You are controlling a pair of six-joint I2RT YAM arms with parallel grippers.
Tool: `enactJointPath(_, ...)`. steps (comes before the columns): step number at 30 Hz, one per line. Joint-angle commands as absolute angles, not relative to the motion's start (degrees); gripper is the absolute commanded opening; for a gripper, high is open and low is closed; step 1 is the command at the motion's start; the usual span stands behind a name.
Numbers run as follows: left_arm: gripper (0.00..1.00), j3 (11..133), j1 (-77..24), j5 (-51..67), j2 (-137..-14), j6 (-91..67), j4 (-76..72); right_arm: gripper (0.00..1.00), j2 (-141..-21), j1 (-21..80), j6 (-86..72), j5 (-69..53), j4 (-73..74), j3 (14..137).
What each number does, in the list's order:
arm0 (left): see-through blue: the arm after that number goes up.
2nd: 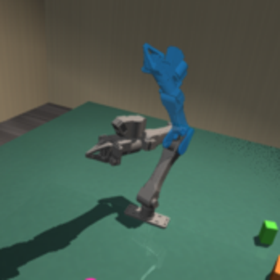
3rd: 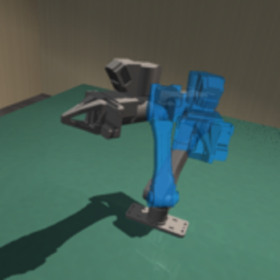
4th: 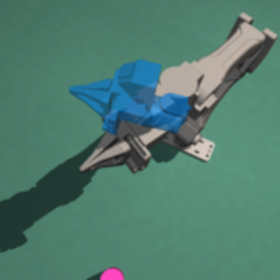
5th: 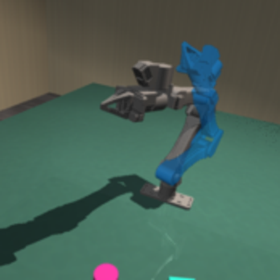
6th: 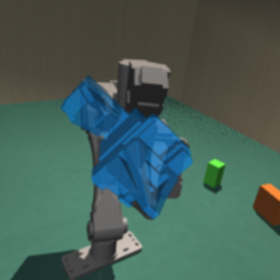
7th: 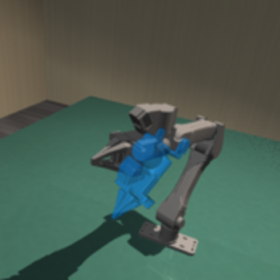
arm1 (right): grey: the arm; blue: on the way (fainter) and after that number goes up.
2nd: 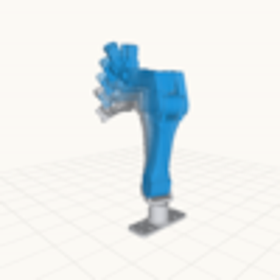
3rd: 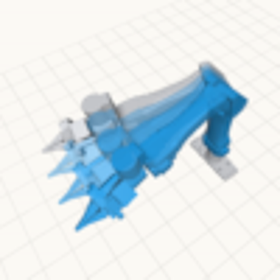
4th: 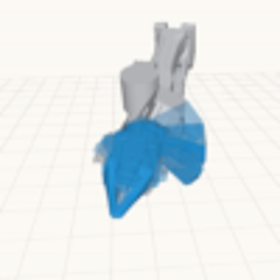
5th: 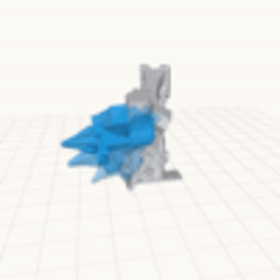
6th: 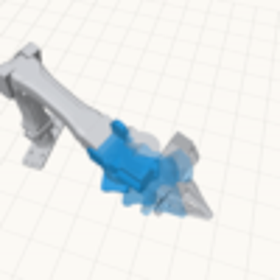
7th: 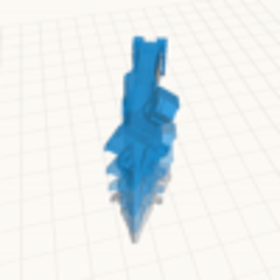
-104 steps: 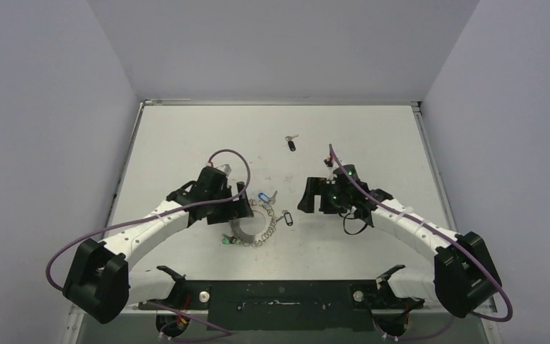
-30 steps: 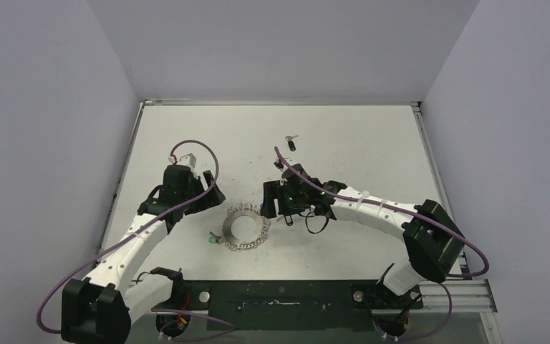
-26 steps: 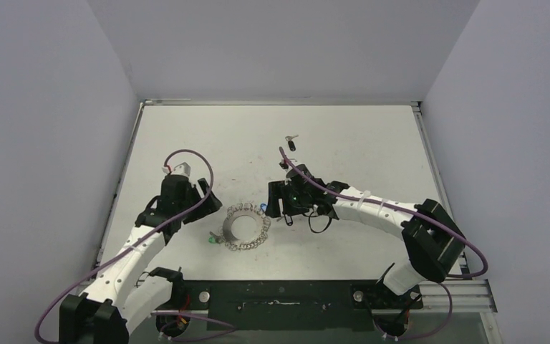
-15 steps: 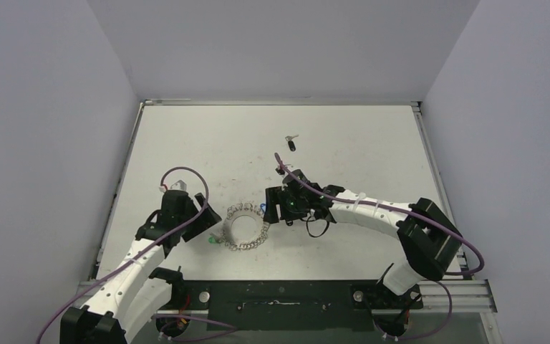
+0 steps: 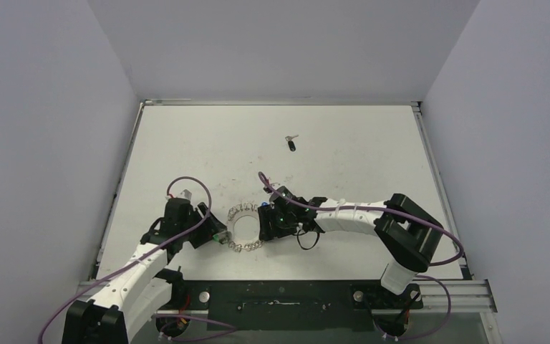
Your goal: Put the keys on the keyring
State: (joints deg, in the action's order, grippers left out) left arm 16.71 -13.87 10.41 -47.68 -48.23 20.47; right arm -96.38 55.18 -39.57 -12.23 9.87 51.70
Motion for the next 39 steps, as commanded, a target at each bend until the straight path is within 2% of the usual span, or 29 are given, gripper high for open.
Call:
enactJointPath(1,0.56,16.0,-13.7,13.0,-49.6,-49.7,12.9,0.52,-96.6,58.2,-40.9,-12.8,5.9,51.1)
enactJointPath(7,0.55,18.4,-13.6,13.7,-53.1,-48.2,11.4,0.48,-96.2,61.1,-42.2,-12.1,4.5,50.0)
enactJointPath(18,0.58,27.3,-13.6,11.7,-51.4,-44.1,24.9,0.56,-87.5,60.3,-39.5,-6.5,12.7,51.2)
enactJointPath(25,0.58,29.8,-13.6,18.5,-52.0,-48.1,26.5,0.62,-88.8,60.0,-38.1,-6.6,16.4,56.4)
enactJointPath(30,0.59,32.0,-13.6,18.7,-53.7,-47.6,28.7,0.63,-92.2,60.1,-38.3,-8.8,16.8,59.8)
enactJointPath(35,0.63,32.6,-13.5,17.6,-55.2,-45.6,31.5,0.65,-95.8,60.2,-37.8,-10.4,17.8,62.9)
enactJointPath(37,0.7,32.6,-13.3,17.2,-55.4,-44.8,32.7,0.66,-96.7,60.1,-37.6,-10.7,18.4,63.9)
enactJointPath(39,0.81,32.5,-13.1,16.4,-55.6,-44.3,33.9,0.66,-97.4,60.1,-37.4,-10.8,18.8,64.5)
